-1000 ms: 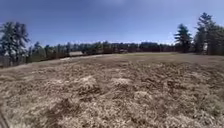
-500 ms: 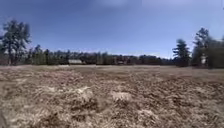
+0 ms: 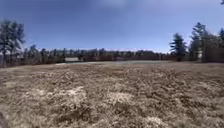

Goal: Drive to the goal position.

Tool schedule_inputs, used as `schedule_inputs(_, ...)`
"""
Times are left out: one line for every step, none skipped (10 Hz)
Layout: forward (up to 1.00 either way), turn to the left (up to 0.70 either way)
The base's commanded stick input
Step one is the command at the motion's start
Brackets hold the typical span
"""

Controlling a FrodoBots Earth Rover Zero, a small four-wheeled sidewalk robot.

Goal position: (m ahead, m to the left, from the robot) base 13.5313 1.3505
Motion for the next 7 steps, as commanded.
schedule_inputs(0.7, 0.0)
schedule_inputs(0.7, 0.0)
schedule_inputs(0.7, 0.35)
schedule_inputs(0.7, 0.14)
schedule_inputs(0.7, 0.0)
schedule_inputs(0.7, 0.0)
schedule_inputs(0.7, 0.0)
